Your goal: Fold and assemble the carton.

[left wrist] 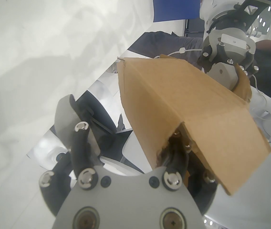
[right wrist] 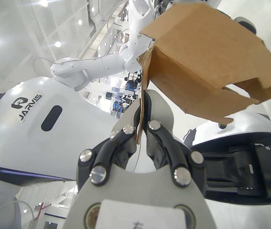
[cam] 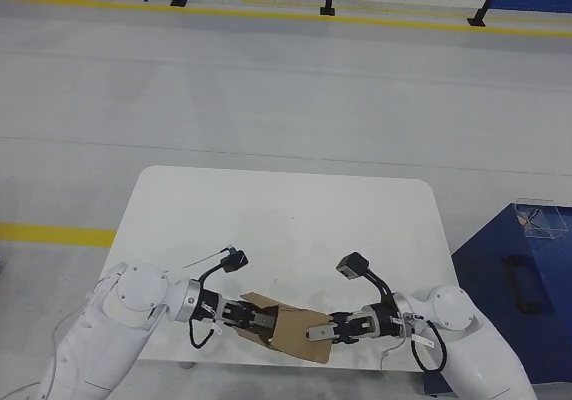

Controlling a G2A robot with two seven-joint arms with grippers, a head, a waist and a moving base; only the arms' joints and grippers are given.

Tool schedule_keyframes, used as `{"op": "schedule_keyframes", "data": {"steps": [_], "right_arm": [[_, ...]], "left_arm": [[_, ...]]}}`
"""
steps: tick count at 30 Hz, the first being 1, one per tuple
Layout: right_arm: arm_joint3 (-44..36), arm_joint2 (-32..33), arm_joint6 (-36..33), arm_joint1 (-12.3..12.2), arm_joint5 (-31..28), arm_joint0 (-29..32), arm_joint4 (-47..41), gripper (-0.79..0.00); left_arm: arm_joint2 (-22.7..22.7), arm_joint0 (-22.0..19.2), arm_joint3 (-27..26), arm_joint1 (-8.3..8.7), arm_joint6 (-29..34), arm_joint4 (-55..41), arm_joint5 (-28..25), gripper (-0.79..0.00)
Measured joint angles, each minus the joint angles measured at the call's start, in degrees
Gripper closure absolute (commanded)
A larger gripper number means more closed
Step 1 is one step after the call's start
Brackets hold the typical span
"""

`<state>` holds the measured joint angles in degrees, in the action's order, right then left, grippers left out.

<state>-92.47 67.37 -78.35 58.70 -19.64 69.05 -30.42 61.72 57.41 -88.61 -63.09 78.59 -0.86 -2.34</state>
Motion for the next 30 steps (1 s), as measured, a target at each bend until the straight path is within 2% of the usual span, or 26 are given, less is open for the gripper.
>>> {"op": "schedule_keyframes", "data": {"steps": [2,3,4,7,9,16,21,28,30], "right_arm": [[0.0,-0.1,0.2,0.0,-0.2,-0.1,-0.1,0.0],[0.0,-0.1,0.3,0.0,-0.3,-0.1,-0.1,0.0],[0.0,-0.2,0.4,0.0,-0.3,-0.1,-0.2,0.0],[0.2,-0.2,0.6,0.0,-0.4,-0.2,-0.1,0.0],[0.3,-0.2,1.1,0.0,-0.3,-0.2,0.2,-0.785],[0.3,1.7,4.8,-0.3,-2.5,0.3,3.2,-0.785],[-1.2,5.8,12.4,-0.8,-7.9,2.1,7.9,-0.785],[-1.3,5.8,11.8,-0.8,-7.3,2.1,7.7,-0.785],[-1.9,6.9,14.7,-0.8,-7.6,2.3,9.2,-0.785]], "left_arm": [[-0.5,-0.2,0.1,-0.03,-0.1,-0.1,-0.2,-0.336],[-0.8,-0.4,0.3,-0.04,-0.2,-0.2,-0.3,-0.246],[-0.9,-0.5,0.4,-0.04,-0.3,-0.2,-0.4,-0.012],[-1.2,-0.8,0.5,-0.01,-0.7,-0.8,-1.0,0.0],[-1.0,-0.7,0.5,0.06,-0.9,-1.8,-1.6,0.0],[-0.1,-0.2,1.3,0.28,-2.5,-5.2,-0.1,0.0],[-0.2,-0.8,2.6,0.18,-4.9,-7.7,4.1,0.0],[-0.1,-0.8,1.9,0.22,-6.0,-6.4,3.8,0.0],[-0.1,0.0,1.4,0.23,-6.1,-8.1,4.0,0.0]]}}
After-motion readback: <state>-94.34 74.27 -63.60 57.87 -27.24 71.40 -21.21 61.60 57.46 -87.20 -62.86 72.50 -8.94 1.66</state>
